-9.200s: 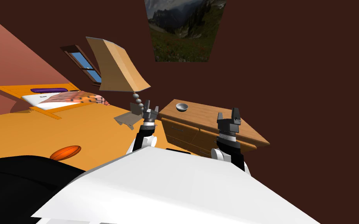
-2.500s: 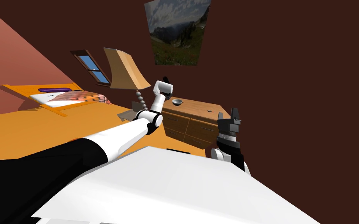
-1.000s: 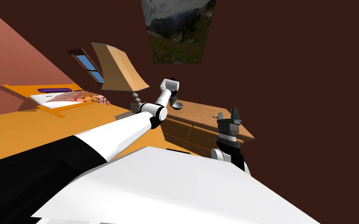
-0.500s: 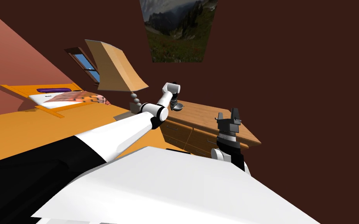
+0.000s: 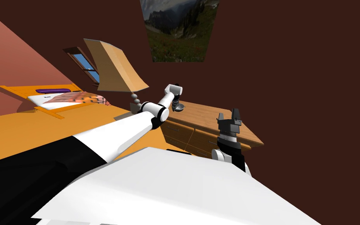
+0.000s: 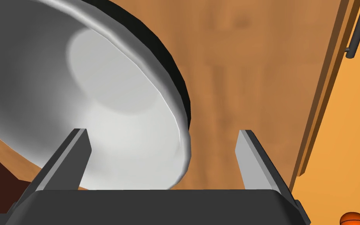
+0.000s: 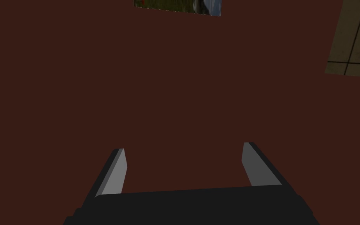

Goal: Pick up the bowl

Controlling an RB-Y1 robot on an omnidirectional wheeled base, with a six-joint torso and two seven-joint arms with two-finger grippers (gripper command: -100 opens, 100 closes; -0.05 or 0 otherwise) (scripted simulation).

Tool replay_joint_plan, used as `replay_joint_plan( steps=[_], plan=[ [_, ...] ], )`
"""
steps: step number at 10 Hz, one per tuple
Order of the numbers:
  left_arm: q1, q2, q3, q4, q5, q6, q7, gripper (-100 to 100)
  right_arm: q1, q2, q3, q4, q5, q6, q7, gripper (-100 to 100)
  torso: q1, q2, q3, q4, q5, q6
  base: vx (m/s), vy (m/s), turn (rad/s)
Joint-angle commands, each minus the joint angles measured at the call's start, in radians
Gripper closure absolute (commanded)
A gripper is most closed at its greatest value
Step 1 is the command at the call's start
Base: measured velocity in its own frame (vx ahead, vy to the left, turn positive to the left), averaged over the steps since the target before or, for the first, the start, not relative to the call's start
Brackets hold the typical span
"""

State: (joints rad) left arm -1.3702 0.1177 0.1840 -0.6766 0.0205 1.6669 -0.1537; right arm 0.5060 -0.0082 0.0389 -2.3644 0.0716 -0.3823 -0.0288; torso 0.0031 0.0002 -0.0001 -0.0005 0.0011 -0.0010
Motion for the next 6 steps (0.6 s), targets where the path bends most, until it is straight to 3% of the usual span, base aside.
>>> replay_joint_plan(
  steps=[1,5,6],
  plan=[
    [-0.009,0.004,-0.035,0.032,0.032,-0.024,0.023,-100,0.000,0.000,0.000,0.000,0.000,0.000,0.000,0,0.000,0.000,0.000,0.000,0.000,0.000,0.003,0.029,-0.006],
    [-0.029,0.014,-0.121,0.106,0.110,-0.079,0.074,-100,0.000,0.000,0.000,0.000,0.000,0.000,0.000,0,-0.001,0.000,0.000,0.000,0.000,0.000,0.001,0.031,-0.008],
    [-0.027,0.013,-0.107,0.095,0.098,-0.070,0.064,-100,0.000,0.000,0.000,0.000,0.000,0.000,0.000,0,0.000,0.000,0.000,0.000,0.000,0.000,0.002,0.016,-0.004]
  ],
)
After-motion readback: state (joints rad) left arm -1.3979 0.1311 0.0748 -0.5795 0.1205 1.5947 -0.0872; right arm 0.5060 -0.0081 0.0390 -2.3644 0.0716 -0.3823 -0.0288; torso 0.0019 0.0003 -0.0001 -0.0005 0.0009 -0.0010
